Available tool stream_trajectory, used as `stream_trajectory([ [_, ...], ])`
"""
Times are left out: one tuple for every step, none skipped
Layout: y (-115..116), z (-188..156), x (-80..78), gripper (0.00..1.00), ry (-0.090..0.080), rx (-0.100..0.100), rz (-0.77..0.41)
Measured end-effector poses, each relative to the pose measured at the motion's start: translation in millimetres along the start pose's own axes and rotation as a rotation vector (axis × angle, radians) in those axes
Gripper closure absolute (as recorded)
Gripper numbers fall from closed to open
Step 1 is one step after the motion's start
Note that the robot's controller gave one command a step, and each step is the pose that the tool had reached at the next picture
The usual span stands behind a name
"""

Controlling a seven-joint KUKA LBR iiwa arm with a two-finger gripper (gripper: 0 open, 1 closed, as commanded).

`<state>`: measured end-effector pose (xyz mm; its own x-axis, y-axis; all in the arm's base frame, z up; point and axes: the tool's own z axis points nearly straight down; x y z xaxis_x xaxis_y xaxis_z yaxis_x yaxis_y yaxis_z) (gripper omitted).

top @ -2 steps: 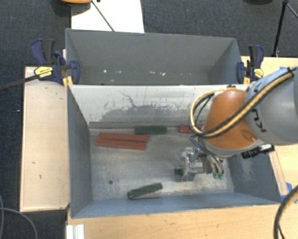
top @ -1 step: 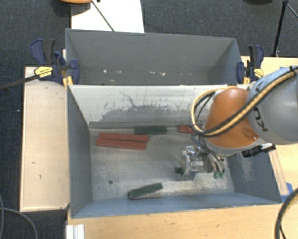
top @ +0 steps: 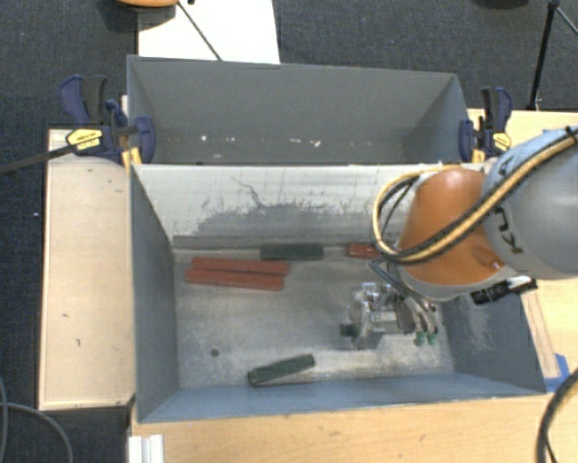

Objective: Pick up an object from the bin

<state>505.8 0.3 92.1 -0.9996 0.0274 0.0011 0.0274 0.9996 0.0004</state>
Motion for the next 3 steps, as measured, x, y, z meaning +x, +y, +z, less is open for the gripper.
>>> stream_trajectory([
  [0,-16,1.0,1.00,0.003,0.000,0.000],
  [0,-30,-0.5,1.00,-0.002,0.000,-0.001],
  [0,-41,0.1,1.00,0.000,0.000,-0.002],
])
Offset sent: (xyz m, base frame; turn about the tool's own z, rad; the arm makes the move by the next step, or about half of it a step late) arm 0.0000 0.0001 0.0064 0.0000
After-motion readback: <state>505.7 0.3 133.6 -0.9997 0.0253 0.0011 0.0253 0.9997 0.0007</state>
